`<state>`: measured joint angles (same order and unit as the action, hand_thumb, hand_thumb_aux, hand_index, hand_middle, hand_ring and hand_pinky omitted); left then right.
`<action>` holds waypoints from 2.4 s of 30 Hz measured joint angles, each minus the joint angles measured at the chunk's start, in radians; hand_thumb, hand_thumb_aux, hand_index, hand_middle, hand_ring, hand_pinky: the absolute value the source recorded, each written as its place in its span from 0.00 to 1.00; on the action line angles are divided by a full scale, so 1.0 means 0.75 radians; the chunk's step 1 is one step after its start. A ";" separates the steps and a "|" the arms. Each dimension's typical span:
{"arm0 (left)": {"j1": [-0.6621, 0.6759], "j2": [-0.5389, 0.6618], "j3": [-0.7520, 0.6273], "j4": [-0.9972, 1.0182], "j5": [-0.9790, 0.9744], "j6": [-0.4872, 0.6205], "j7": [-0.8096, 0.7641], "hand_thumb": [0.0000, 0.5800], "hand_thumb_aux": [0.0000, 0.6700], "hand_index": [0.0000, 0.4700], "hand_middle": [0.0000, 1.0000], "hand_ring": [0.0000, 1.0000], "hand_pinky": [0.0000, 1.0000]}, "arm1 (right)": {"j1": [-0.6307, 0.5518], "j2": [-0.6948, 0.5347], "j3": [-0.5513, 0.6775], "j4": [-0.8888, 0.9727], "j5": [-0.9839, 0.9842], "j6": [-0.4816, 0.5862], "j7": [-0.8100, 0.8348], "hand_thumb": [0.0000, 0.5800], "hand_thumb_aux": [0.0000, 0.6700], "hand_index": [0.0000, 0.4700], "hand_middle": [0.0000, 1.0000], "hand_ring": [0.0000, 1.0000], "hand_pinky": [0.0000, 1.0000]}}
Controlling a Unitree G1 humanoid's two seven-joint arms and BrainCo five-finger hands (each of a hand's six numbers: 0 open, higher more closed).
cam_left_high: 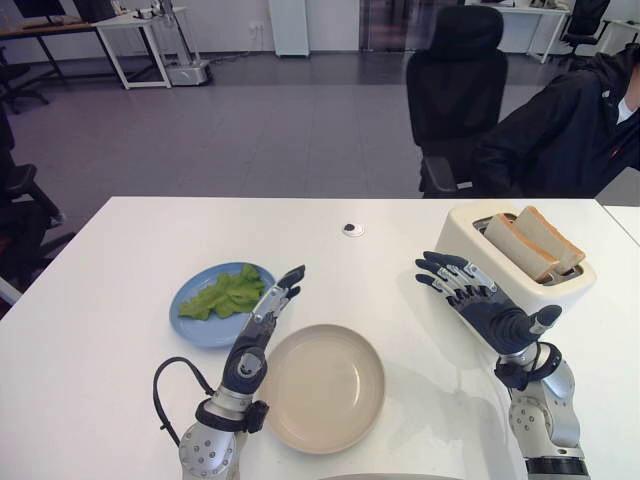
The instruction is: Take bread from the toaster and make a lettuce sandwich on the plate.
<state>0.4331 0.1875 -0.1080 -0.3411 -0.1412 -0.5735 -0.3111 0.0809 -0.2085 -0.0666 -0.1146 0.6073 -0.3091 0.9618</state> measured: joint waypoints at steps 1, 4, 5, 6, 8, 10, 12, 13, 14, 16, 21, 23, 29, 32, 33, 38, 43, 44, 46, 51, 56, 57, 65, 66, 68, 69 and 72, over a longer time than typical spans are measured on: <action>0.004 0.005 -0.002 -0.004 -0.014 0.000 -0.011 0.00 0.00 0.00 0.00 0.00 0.00 | 0.000 0.000 0.000 0.002 0.000 0.000 0.000 0.00 0.00 0.00 0.00 0.00 0.00; 0.006 0.018 -0.006 -0.006 -0.051 -0.001 -0.038 0.00 0.00 0.00 0.00 0.00 0.00 | -0.001 0.000 0.000 0.006 -0.001 0.000 -0.001 0.00 0.00 0.00 0.00 0.00 0.00; 0.006 0.018 -0.006 -0.006 -0.053 -0.001 -0.041 0.00 0.00 0.00 0.00 0.00 0.00 | -0.001 0.000 0.000 0.007 -0.001 0.000 -0.001 0.00 0.00 0.00 0.00 0.00 0.00; 0.007 0.018 -0.006 -0.006 -0.055 -0.001 -0.045 0.00 0.00 0.00 0.00 0.00 0.00 | -0.001 0.000 0.000 0.007 -0.001 0.000 -0.001 0.00 0.00 0.00 0.00 0.00 0.00; 0.007 0.018 -0.006 -0.006 -0.065 -0.001 -0.055 0.00 0.00 0.00 0.00 0.00 0.00 | -0.001 0.000 0.000 0.013 -0.001 -0.002 0.000 0.00 0.00 0.00 0.00 0.00 0.00; 0.007 0.018 -0.006 -0.006 -0.066 -0.001 -0.061 0.00 0.00 0.00 0.00 0.00 0.00 | -0.002 0.000 0.000 0.017 -0.002 -0.005 -0.001 0.00 0.00 0.00 0.00 0.00 0.00; 0.007 0.018 -0.008 -0.006 -0.066 -0.002 -0.066 0.00 0.00 0.00 0.00 0.00 0.00 | -0.002 0.000 0.000 0.020 -0.004 -0.008 0.000 0.00 0.00 0.00 0.00 0.00 0.00; 0.007 0.018 -0.008 -0.006 -0.066 -0.003 -0.068 0.00 0.00 0.00 0.00 0.00 0.00 | -0.002 0.000 0.000 0.021 -0.005 -0.009 0.000 0.00 0.00 0.00 0.00 0.00 0.00; 0.007 0.018 -0.008 -0.006 -0.066 -0.004 -0.070 0.00 0.00 0.00 0.00 0.00 0.00 | -0.002 0.000 0.000 0.021 -0.005 -0.010 -0.001 0.00 0.00 0.00 0.00 0.00 0.00; 0.008 0.016 -0.008 -0.006 -0.065 -0.007 -0.070 0.00 0.00 0.00 0.00 0.00 0.00 | -0.005 0.000 0.000 0.029 -0.038 -0.022 -0.019 0.00 0.00 0.00 0.00 0.00 0.00; 0.016 0.015 -0.014 -0.004 -0.050 -0.012 -0.070 0.00 0.00 0.00 0.00 0.00 0.00 | -0.101 -0.141 -0.226 -0.296 0.093 0.112 -0.286 0.00 0.00 0.00 0.00 0.00 0.00; 0.021 0.008 -0.017 -0.005 -0.048 -0.015 -0.064 0.00 0.00 0.00 0.00 0.00 0.00 | -0.253 -0.325 -0.400 -0.296 0.017 0.178 -0.444 0.00 0.00 0.00 0.00 0.00 0.00; 0.055 -0.022 -0.051 -0.070 -0.048 -0.014 -0.035 0.00 0.00 0.00 0.00 0.00 0.00 | -0.330 -0.766 -0.443 0.181 -0.730 0.107 -0.657 0.00 0.00 0.00 0.00 0.00 0.00; 0.055 -0.022 -0.055 -0.075 -0.048 -0.007 -0.034 0.00 0.00 0.00 0.00 0.00 0.00 | -0.343 -0.846 -0.369 0.469 -0.964 0.003 -0.763 0.00 0.00 0.00 0.00 0.00 0.00; 0.055 -0.022 -0.056 -0.076 -0.049 -0.006 -0.034 0.00 0.00 0.00 0.00 0.00 0.00 | -0.343 -0.856 -0.342 0.528 -1.012 -0.021 -0.785 0.00 0.00 0.00 0.00 0.00 0.00; 0.056 -0.019 -0.056 -0.084 -0.052 -0.005 -0.036 0.00 0.00 0.00 0.00 0.00 0.00 | -0.331 -0.873 -0.230 0.666 -1.132 -0.107 -0.820 0.89 0.66 0.66 0.00 0.00 0.00; 0.056 -0.017 -0.052 -0.093 -0.064 -0.005 -0.036 0.00 0.00 0.00 0.00 0.00 0.00 | -0.333 -0.886 -0.205 0.675 -1.138 -0.175 -0.863 1.00 0.98 0.98 0.00 0.00 0.00; 0.055 -0.017 -0.051 -0.095 -0.066 -0.004 -0.036 0.00 0.00 0.00 0.00 0.00 0.00 | -0.332 -0.886 -0.193 0.673 -1.138 -0.180 -0.864 1.00 1.00 1.00 0.00 0.00 0.00; 0.053 -0.015 -0.049 -0.095 -0.073 0.001 -0.036 0.00 0.00 0.00 0.00 0.00 0.00 | -0.326 -0.885 -0.186 0.657 -1.132 -0.185 -0.865 1.00 1.00 1.00 0.00 0.00 0.00; 0.031 0.005 0.001 -0.095 -0.098 0.008 -0.036 0.00 0.00 0.00 0.00 0.00 0.00 | -0.310 -0.827 -0.210 0.571 -0.984 -0.132 -0.829 1.00 1.00 1.00 0.00 0.00 0.00; 0.025 0.049 0.159 -0.099 -0.103 0.015 -0.015 0.00 0.00 0.00 0.00 0.00 0.00 | -0.360 -0.774 -0.395 0.406 -0.546 0.198 -0.738 1.00 1.00 1.00 0.00 0.00 0.00; 0.020 0.070 0.214 -0.106 -0.103 0.030 0.000 0.00 0.00 0.00 0.00 0.00 0.00 | -0.400 -0.773 -0.439 0.363 -0.439 0.285 -0.718 1.00 1.00 1.00 0.00 0.00 0.00; -0.034 0.199 0.514 0.048 0.022 0.173 0.087 0.00 0.00 0.00 0.00 0.00 0.00 | -0.520 -0.772 -0.374 -0.198 0.205 0.922 -0.510 1.00 1.00 1.00 0.00 0.00 0.00; -0.049 0.211 0.524 0.101 0.076 0.174 0.097 0.00 0.00 0.00 0.00 0.00 0.00 | -0.520 -0.763 -0.312 -0.271 0.261 0.995 -0.489 1.00 1.00 1.00 0.00 0.00 0.00; -0.078 0.243 0.537 0.189 0.166 0.158 0.120 0.00 0.00 0.00 0.00 0.00 0.00 | -0.516 -0.727 -0.178 -0.368 0.309 1.100 -0.456 1.00 1.00 1.00 0.00 0.00 0.00; -0.088 0.247 0.544 0.223 0.197 0.151 0.135 0.00 0.00 0.00 0.00 0.00 0.00 | -0.511 -0.708 -0.100 -0.392 0.313 1.140 -0.443 1.00 1.00 1.00 0.00 0.00 0.00; -0.131 0.276 0.569 0.309 0.294 0.138 0.183 0.00 0.00 0.00 0.00 0.00 0.00 | -0.495 -0.624 0.179 -0.431 0.252 1.235 -0.391 1.00 1.00 1.00 0.00 0.00 0.00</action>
<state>0.3350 0.3944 0.3190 -0.1093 0.0790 -0.4702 -0.1740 -0.2907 -0.6765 0.0679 -0.4376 0.7961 0.6172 0.6685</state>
